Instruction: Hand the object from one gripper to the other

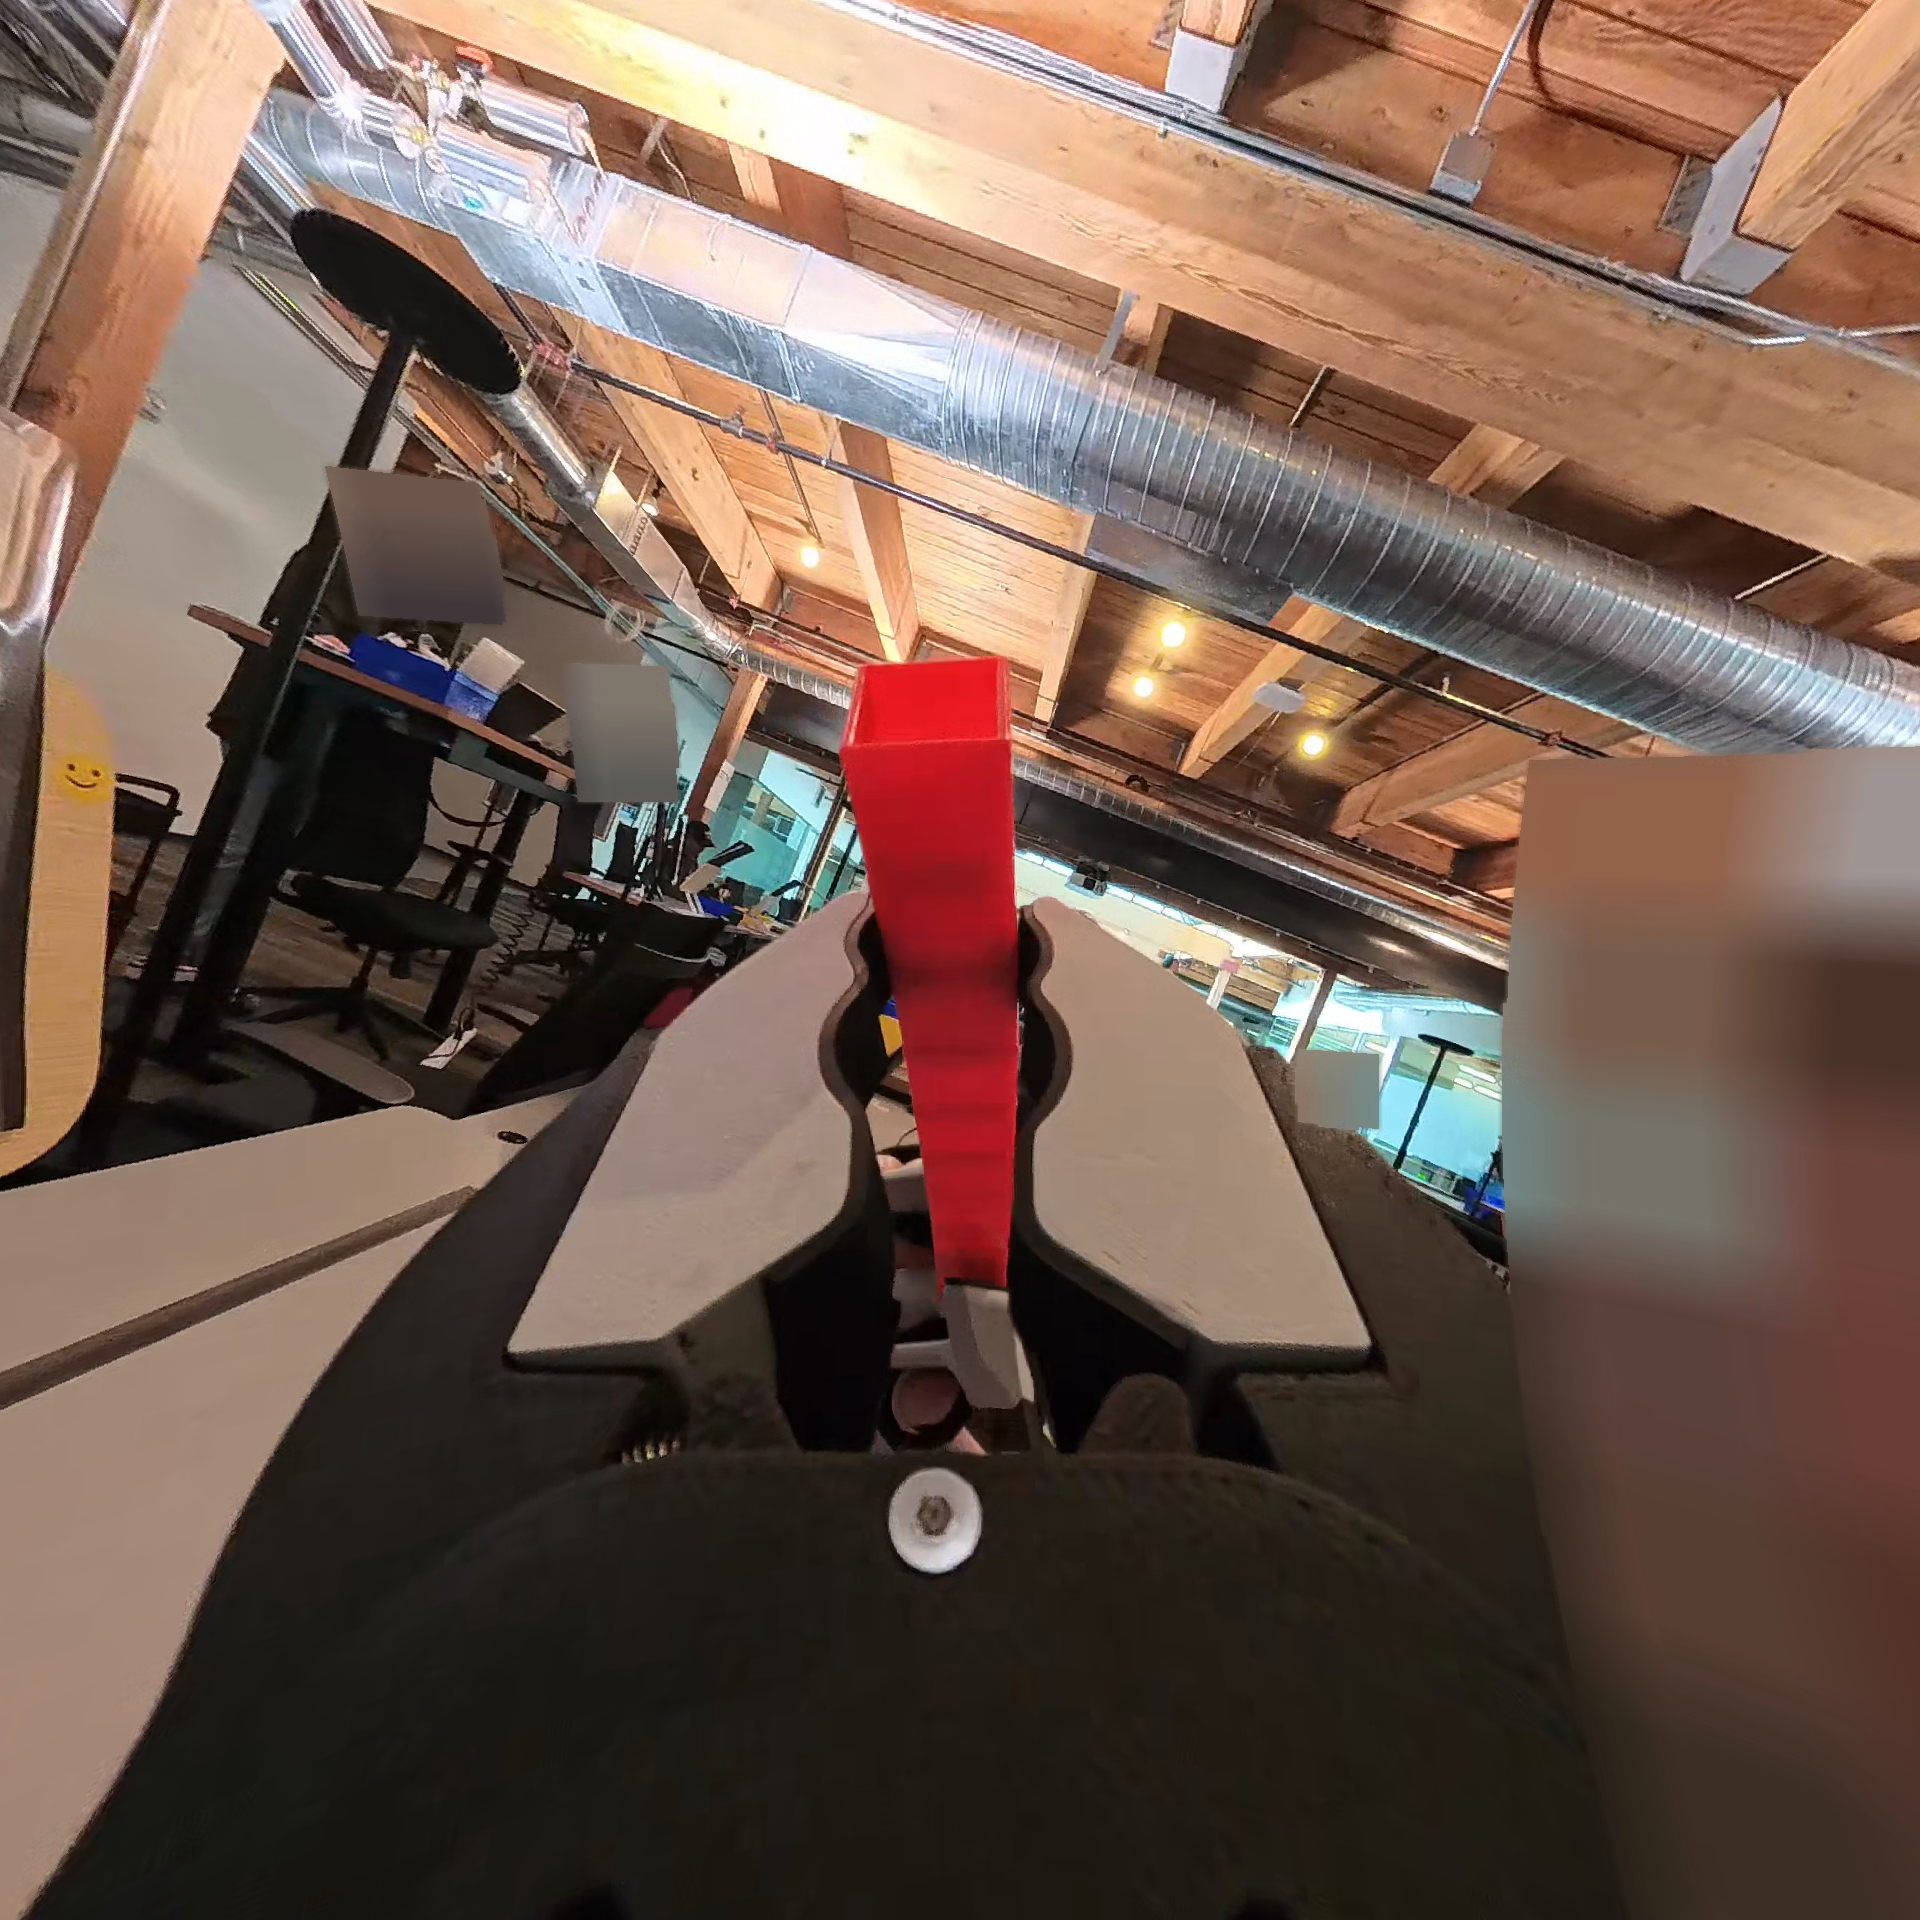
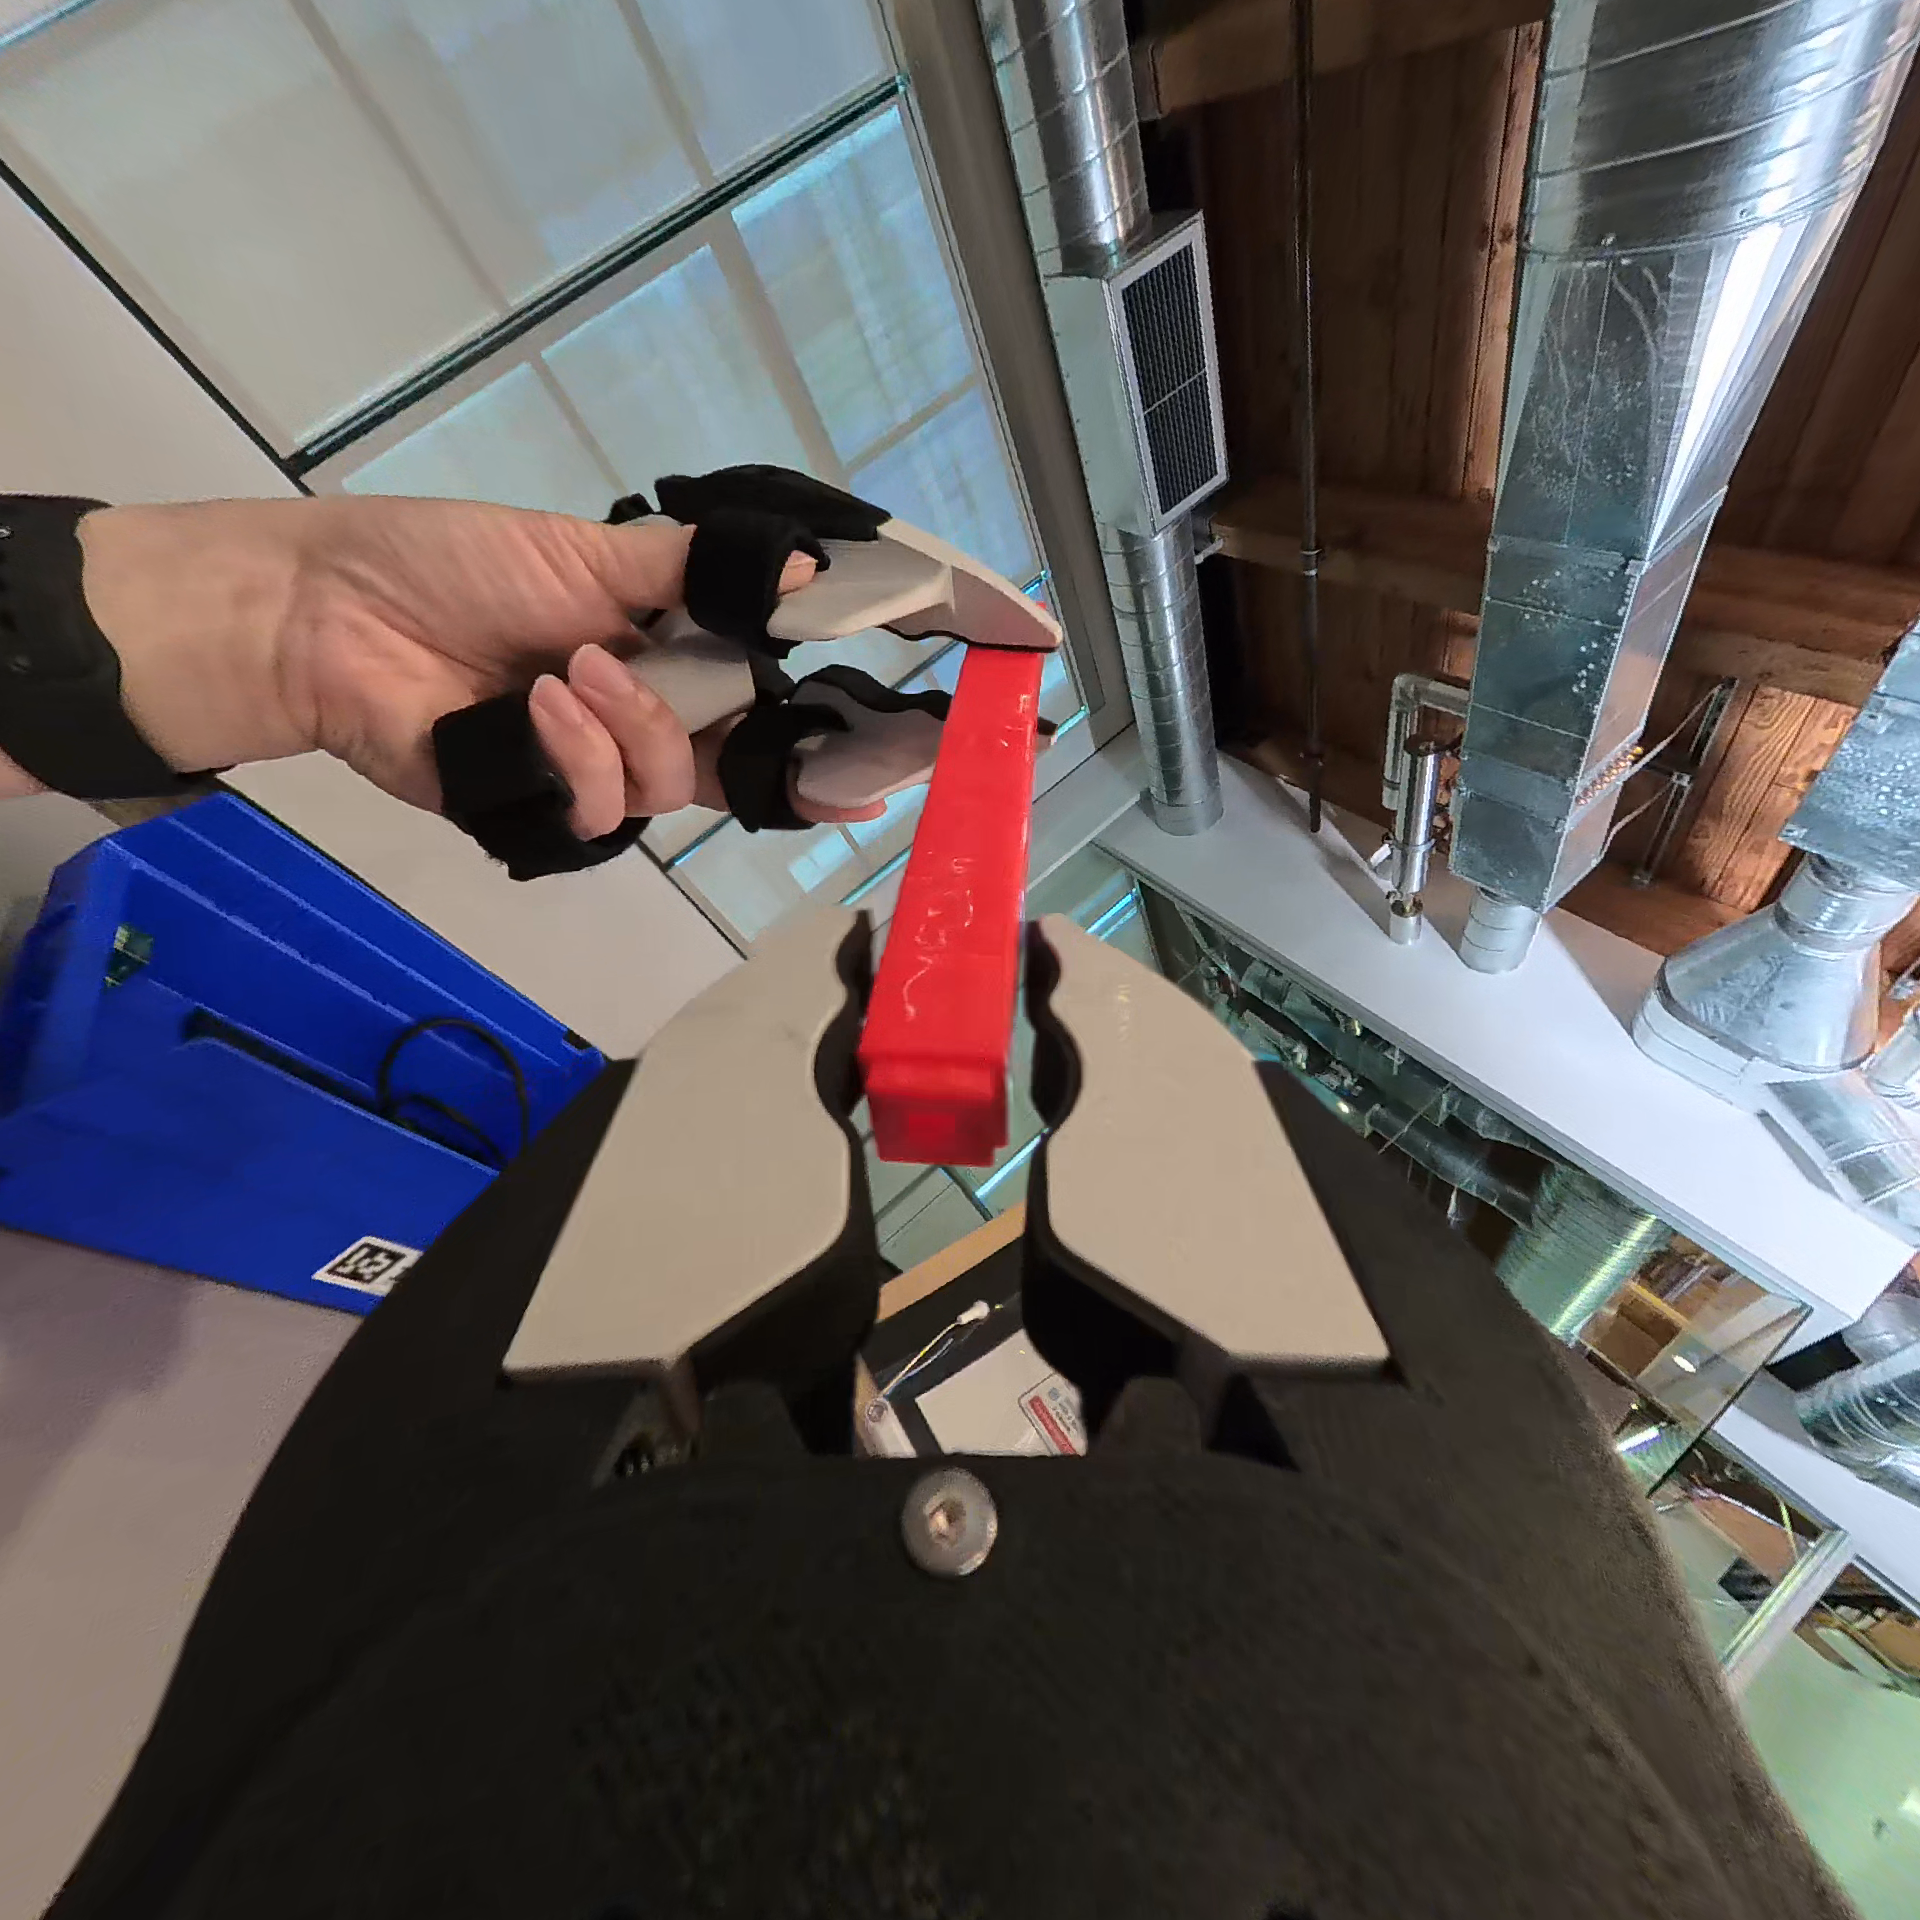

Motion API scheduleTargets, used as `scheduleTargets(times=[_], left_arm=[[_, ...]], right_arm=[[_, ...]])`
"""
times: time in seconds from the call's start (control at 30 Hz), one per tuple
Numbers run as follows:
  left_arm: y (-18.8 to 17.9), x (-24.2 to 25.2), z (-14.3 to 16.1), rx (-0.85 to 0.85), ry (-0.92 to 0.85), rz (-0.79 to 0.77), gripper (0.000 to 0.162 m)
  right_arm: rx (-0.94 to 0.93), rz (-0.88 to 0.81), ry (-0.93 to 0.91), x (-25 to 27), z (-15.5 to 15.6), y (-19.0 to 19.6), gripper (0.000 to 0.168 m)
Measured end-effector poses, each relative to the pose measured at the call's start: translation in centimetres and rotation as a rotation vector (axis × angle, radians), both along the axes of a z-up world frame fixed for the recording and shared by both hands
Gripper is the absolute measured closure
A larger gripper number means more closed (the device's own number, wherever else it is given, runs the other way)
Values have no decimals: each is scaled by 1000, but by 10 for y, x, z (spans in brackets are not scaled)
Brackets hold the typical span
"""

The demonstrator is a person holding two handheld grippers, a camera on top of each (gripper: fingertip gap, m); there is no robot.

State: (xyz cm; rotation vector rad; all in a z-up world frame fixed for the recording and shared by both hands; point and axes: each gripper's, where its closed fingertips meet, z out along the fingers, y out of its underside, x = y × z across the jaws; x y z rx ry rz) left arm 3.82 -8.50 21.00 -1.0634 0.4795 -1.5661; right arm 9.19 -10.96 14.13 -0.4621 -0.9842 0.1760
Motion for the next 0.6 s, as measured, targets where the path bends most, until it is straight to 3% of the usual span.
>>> scheduleTargets(times=[0.07, 0.23, 0.33, 0.4, 0.53, 0.6], left_arm=[[-1, 2, -1, -4, 13, -11, 140], [-1, 5, -7, 55, 127, 29, 118], [16, -6, -12, 144, 264, 305, 87], [24, -20, -10, 265, 365, 547, 84], [22, -20, -13, 516, 599, 863, 82], [26, -10, -21, 657, 733, 1016, 72]], right_arm=[[8, -9, 13, 4, 3, -1, 143], [-57, -14, -3, 16, 13, 0, 144], [-134, -22, 36, 32, 25, 7, 145], [-207, -29, 61, 43, 31, 15, 145], [-396, 3, 93, 55, 35, 30, 145], [-454, -11, 72, 56, 33, 35, 145]])
